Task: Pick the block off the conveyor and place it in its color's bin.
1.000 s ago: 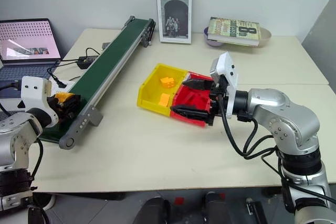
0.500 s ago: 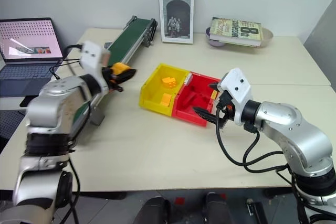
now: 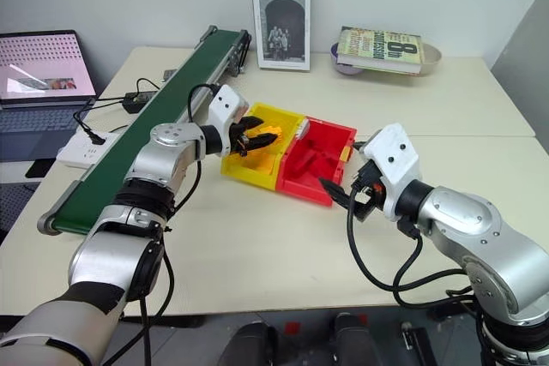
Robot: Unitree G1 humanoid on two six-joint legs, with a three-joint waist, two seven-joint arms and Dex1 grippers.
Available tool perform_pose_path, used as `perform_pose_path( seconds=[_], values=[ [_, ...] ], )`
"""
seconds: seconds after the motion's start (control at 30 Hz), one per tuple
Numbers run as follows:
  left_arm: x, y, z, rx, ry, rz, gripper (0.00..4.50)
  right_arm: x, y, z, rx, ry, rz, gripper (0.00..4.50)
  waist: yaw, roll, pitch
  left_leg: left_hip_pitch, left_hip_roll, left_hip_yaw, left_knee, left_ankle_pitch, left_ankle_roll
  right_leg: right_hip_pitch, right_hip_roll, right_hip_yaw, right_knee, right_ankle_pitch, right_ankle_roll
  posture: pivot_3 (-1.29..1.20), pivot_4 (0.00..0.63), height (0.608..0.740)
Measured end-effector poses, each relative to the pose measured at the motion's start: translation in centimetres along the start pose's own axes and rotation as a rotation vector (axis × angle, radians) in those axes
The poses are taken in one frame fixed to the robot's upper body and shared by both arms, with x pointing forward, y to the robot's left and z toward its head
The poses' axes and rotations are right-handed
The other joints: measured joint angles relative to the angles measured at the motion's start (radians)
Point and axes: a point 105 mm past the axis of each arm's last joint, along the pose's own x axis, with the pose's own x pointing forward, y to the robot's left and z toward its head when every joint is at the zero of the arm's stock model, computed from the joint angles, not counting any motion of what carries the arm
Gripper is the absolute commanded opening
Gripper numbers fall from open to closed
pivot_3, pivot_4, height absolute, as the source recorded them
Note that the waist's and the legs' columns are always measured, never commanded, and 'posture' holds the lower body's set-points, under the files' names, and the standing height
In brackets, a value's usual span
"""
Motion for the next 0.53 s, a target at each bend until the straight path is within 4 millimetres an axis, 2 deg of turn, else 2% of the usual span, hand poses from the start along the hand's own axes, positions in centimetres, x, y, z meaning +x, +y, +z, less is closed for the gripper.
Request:
perform_pose_path(
  seconds=[0.13,0.23,0.3,0.53],
  values=[
    [-0.6,0.8,1.1,0.005,-0.037,0.016,4.45,0.0,0.1,0.0,0.008,-0.003,0.008,4.5,-0.003,0.0,0.0,0.0,0.0,0.001,0.0,0.0,0.0,0.0,-0.001,0.0,0.0,0.0,0.0,0.0,0.15,0.74],
    [-3.7,2.5,0.7,0.02,-0.004,0.044,4.45,0.2,-0.4,-0.2,0.016,0.008,0.029,4.5,-0.02,0.0,0.0,0.0,0.001,0.001,-0.001,0.0,0.0,-0.001,-0.001,0.001,0.0,0.0,0.0,0.0,0.15,0.74],
    [-5.7,2.8,0.4,0.043,0.025,0.035,4.45,0.3,-1.2,-0.4,0.01,0.02,0.037,4.5,-0.024,0.0,0.0,0.001,0.002,0.0,-0.001,0.0,0.0,0.0,-0.001,0.0,0.001,0.0,0.0,0.0,0.15,0.74],
    [-10.9,0.7,-1.4,0.092,0.158,-0.068,4.45,-0.1,-3.9,-1.0,0.003,0.061,0.132,4.5,-0.023,0.0,0.0,0.001,0.002,0.0,-0.001,0.0,0.0,0.0,-0.002,0.001,0.0,0.0,0.0,0.0,0.15,0.74]
  ],
)
